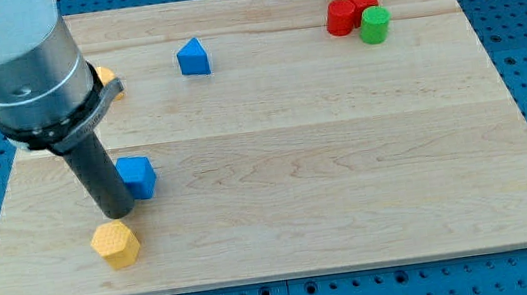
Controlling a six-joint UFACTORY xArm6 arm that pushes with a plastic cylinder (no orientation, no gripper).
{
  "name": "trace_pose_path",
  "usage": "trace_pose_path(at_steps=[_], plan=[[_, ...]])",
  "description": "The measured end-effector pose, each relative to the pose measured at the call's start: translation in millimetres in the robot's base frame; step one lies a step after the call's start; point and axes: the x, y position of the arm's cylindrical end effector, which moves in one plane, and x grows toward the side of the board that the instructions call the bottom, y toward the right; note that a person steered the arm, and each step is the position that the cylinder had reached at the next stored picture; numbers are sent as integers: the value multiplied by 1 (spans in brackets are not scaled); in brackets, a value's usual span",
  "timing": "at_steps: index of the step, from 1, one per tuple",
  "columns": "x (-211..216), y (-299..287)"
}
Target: Slide blue cube towards bottom right
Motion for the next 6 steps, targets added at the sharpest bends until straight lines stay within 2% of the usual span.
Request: trace_pose_path(at_steps=[1, 2, 4, 5, 6], plan=[[-11, -43], [-27, -12], [-48, 93], [-72, 131], [-77, 151]])
